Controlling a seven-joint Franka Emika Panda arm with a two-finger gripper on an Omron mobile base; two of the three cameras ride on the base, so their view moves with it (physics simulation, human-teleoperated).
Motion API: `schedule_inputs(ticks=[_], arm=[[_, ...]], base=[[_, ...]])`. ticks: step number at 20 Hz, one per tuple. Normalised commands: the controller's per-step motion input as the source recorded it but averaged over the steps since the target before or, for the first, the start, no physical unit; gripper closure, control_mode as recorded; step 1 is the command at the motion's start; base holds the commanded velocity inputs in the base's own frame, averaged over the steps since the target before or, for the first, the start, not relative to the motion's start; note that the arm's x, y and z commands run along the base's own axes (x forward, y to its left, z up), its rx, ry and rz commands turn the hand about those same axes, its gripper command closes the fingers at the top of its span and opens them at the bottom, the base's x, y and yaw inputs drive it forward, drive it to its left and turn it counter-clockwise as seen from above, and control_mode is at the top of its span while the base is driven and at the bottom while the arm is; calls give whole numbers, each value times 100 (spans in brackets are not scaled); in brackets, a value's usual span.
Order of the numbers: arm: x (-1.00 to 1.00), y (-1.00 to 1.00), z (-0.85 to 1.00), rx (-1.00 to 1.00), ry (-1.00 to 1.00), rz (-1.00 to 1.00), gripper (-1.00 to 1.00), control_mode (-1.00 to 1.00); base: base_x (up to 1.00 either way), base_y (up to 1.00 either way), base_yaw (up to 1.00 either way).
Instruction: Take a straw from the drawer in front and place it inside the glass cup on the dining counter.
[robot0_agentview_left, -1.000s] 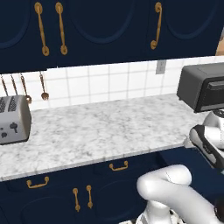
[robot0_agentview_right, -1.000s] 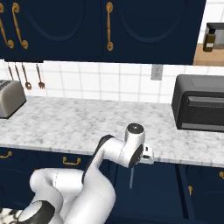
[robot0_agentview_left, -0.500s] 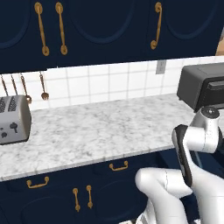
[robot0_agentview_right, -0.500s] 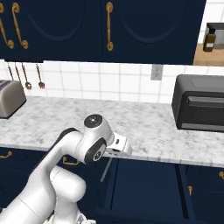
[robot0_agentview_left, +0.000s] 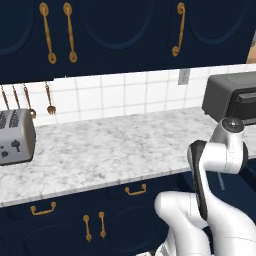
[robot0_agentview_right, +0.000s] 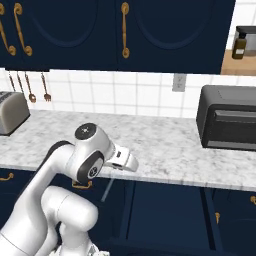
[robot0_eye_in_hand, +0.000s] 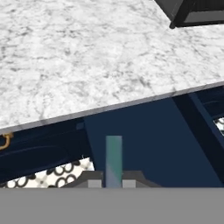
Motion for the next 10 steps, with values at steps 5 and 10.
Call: schedule_inputs(ticks=[5, 10], arm=[[0, 35, 14, 0, 0, -1, 100, -100], [-1, 19, 6, 0, -1, -1, 100, 100]], base=[[0, 0, 0], [-6, 20, -2]])
